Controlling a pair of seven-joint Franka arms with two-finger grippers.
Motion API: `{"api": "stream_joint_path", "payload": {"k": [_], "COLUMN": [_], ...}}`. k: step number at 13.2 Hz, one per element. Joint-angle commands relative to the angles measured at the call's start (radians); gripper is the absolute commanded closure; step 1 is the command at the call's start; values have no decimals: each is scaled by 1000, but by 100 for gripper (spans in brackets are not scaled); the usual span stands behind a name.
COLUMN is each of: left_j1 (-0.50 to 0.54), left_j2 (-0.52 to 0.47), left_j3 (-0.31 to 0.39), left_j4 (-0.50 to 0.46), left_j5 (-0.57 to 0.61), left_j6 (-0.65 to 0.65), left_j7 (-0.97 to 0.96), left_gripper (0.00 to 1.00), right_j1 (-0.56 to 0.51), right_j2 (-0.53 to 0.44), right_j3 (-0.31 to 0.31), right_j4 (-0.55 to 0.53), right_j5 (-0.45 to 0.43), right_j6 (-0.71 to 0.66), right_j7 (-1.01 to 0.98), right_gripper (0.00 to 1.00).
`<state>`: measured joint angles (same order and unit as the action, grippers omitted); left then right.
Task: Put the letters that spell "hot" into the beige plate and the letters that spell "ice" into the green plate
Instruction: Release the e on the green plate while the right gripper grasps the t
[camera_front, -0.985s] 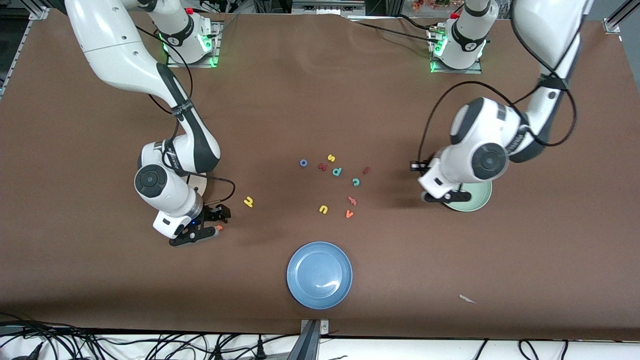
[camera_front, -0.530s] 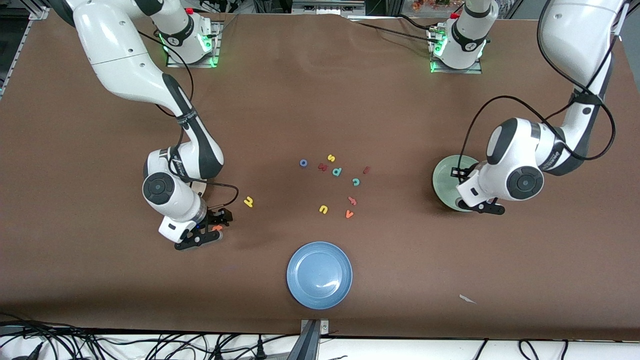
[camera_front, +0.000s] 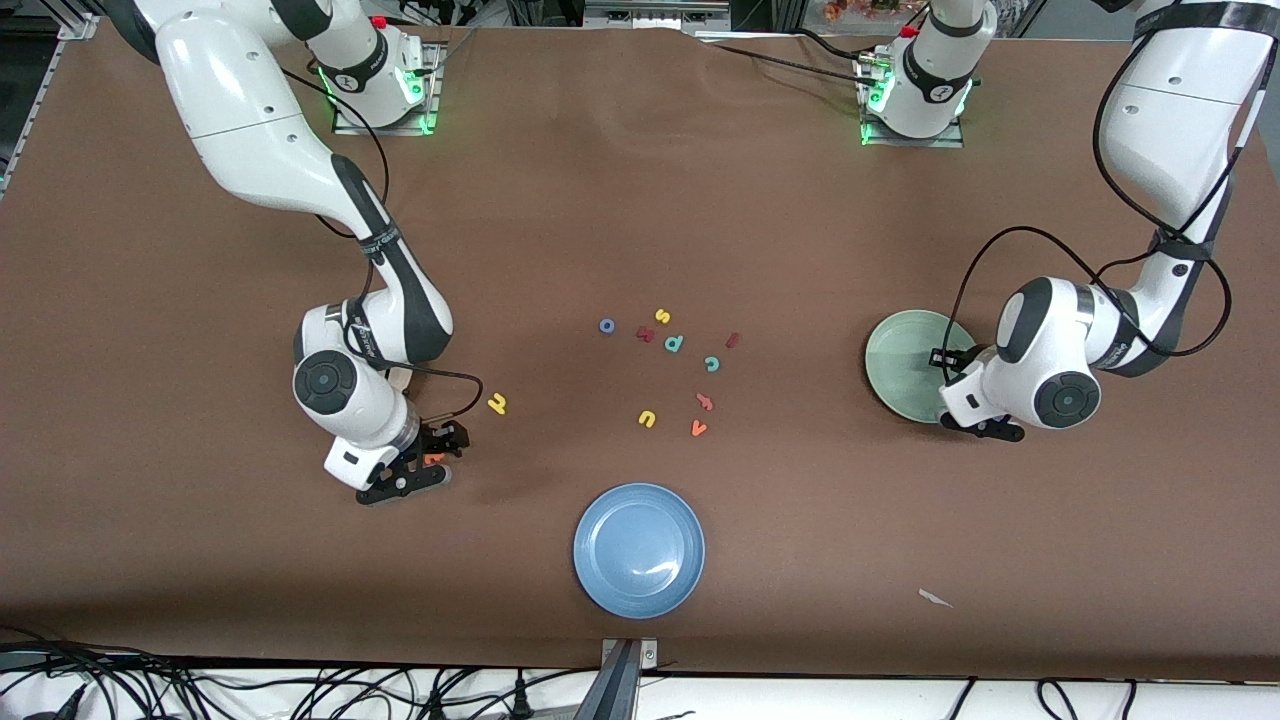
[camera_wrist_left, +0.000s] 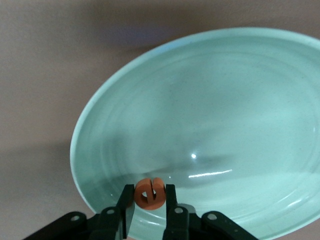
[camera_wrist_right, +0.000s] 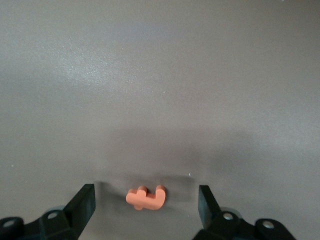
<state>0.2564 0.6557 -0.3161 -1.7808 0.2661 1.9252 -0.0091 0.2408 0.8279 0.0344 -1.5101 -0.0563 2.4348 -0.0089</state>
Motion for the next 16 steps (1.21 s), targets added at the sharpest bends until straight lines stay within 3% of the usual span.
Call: {"api": "stream_joint_path", "payload": {"k": [1,3,5,8,11,13,16], "left_j1": [3,1,-2,-17,-151,-190,-274], "left_j2": [-39,-93,-116,-105,-39,-13,24], "left_j3": [-24,-99,-194,-322,-330,-328,-284], "left_j4": [26,29,29,24,-9,-72,-92], "left_j5": [7,-51,-128,-134,-124,-116,-53], "left_j6": [-23,-43,-41,26,202,340,431], "left_j7": [5,-9,-145,-360,-510,-572,-649], "left_gripper": [0,0,0,1,3,13,13], "right_j1": [3,3,3,3,3,3,2], "right_j2": [22,22,22,23,22,22,20], "right_j3": [-2,-2,-2,-2,-4,-4,-5], "right_j4": [33,33,31,28,28,28,27], "right_j5": [-4,-2,0,0,-2,0,0], "right_j6": [-5,-5,-5,-3,-5,-5,-7], "right_j7": [15,15,17,27,43,43,40], "right_gripper": [17,22,28,32,41,42,50]}}
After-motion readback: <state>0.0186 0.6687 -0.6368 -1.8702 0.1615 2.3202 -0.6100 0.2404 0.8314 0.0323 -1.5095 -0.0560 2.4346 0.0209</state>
